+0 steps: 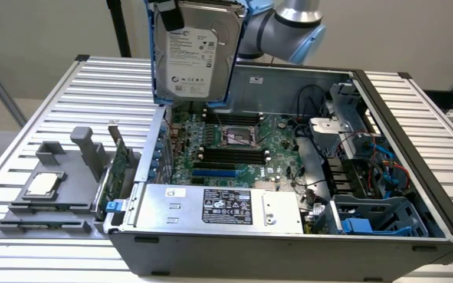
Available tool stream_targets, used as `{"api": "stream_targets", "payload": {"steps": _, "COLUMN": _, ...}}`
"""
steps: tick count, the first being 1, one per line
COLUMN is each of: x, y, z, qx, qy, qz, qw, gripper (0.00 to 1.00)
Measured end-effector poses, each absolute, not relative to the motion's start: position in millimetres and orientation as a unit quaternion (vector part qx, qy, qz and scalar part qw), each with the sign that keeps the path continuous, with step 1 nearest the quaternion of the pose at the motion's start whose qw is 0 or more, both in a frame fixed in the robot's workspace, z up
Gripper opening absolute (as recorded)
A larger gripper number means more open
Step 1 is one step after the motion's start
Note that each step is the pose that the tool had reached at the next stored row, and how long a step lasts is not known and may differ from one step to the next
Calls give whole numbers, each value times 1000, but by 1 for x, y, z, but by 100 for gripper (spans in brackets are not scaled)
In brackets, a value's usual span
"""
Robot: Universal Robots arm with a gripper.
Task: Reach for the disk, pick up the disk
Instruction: 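Pick up the disk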
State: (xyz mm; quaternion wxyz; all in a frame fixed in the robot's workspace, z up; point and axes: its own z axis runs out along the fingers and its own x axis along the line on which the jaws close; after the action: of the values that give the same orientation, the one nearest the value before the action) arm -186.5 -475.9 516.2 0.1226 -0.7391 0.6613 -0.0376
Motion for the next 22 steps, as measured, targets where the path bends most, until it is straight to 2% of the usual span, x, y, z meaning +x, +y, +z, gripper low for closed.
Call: {"api": "stream_targets", "payload": {"steps": 22, "x": -119, "y": -516, "z": 503, "qx": -738, "qy": 659, "qz": -51, "qw": 134, "gripper": 33}}
